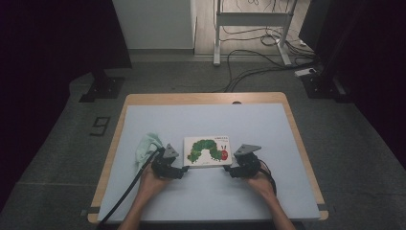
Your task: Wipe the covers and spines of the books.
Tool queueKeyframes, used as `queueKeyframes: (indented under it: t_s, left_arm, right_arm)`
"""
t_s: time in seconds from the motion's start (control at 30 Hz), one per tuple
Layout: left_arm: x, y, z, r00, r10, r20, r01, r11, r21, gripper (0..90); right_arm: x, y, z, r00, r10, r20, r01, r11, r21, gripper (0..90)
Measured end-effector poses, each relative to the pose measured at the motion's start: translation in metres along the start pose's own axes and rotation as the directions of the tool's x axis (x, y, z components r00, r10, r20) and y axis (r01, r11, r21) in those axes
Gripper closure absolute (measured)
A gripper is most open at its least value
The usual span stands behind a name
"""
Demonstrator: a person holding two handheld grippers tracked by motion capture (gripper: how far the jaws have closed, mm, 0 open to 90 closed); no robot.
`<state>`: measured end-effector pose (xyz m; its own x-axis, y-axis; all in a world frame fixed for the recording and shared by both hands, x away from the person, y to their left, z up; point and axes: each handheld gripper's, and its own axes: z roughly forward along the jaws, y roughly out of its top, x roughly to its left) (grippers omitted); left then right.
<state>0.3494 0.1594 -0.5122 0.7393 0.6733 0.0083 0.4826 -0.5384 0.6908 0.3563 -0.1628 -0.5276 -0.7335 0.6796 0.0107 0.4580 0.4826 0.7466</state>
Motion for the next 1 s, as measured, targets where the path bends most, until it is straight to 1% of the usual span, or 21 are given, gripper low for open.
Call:
queueKeyframes:
  t_s: [0.07, 0.13, 0.2, 0.27, 0.33, 0.43, 0.53, 0.63, 0.67, 0.8, 0.9, 1.0]
  left_arm:
    - [-0.002, 0.000, -0.004, 1.0000, -0.001, 0.004, 0.001, 1.0000, 0.002, 14.2]
    - [-0.005, 0.000, -0.008, 1.0000, 0.003, -0.007, -0.003, 1.0000, 0.005, 12.9]
    - [-0.008, 0.000, -0.012, 0.9997, 0.016, -0.015, -0.016, 0.9998, 0.015, 7.7]
    - [-0.010, 0.000, -0.018, 0.9996, 0.027, -0.011, -0.026, 0.9995, 0.017, 3.1]
    - [-0.013, -0.001, -0.023, 0.9996, 0.026, -0.007, -0.026, 0.9996, 0.010, 0.2]
    - [-0.016, -0.003, -0.033, 0.9997, 0.026, 0.001, -0.026, 0.9996, -0.015, 0.0]
    - [-0.018, -0.005, -0.044, 0.9997, 0.023, 0.012, -0.022, 0.9989, -0.041, 0.0]
    - [-0.020, -0.010, -0.053, 0.9995, 0.027, 0.015, -0.026, 0.9983, -0.052, 0.0]
    - [-0.021, -0.011, -0.056, 0.9994, 0.030, 0.016, -0.029, 0.9982, -0.053, 0.0]
    - [-0.022, -0.020, -0.067, 0.9994, 0.035, -0.003, -0.035, 0.9969, -0.070, 0.0]
    - [-0.022, -0.027, -0.071, 0.9994, 0.034, -0.008, -0.034, 0.9972, -0.067, 0.0]
    - [-0.022, -0.035, -0.073, 0.9995, 0.030, -0.007, -0.030, 0.9977, -0.061, 0.0]
  right_arm:
    - [0.001, 0.000, -0.004, 1.0000, 0.004, -0.009, -0.004, 1.0000, -0.008, 23.3]
    - [0.002, 0.001, -0.009, 0.9998, 0.004, -0.018, -0.005, 0.9999, -0.012, 20.5]
    - [0.003, 0.002, -0.014, 0.9997, -0.001, -0.026, 0.001, 0.9998, -0.020, 16.8]
    - [0.005, 0.003, -0.020, 0.9993, -0.002, -0.037, 0.001, 0.9996, -0.027, 12.8]
    - [0.007, 0.003, -0.026, 0.9993, -0.004, -0.037, 0.003, 0.9996, -0.029, 12.7]
    - [0.011, 0.003, -0.035, 0.9996, -0.014, -0.025, 0.013, 0.9997, -0.020, 9.3]
    - [0.013, 0.002, -0.045, 0.9996, -0.017, -0.025, 0.016, 0.9995, -0.028, 4.6]
    - [0.014, 0.000, -0.054, 0.9997, -0.018, -0.016, 0.018, 0.9993, -0.032, 0.0]
    - [0.014, -0.001, -0.057, 0.9998, -0.016, -0.013, 0.016, 0.9994, -0.030, 0.0]
    - [0.014, -0.007, -0.068, 0.9998, -0.019, 0.000, 0.019, 0.9995, -0.026, 0.0]
    - [0.013, -0.012, -0.075, 0.9996, -0.021, 0.019, 0.022, 0.9995, -0.024, 0.0]
    - [0.011, -0.019, -0.079, 0.9995, -0.013, 0.030, 0.013, 0.9995, -0.028, 0.0]
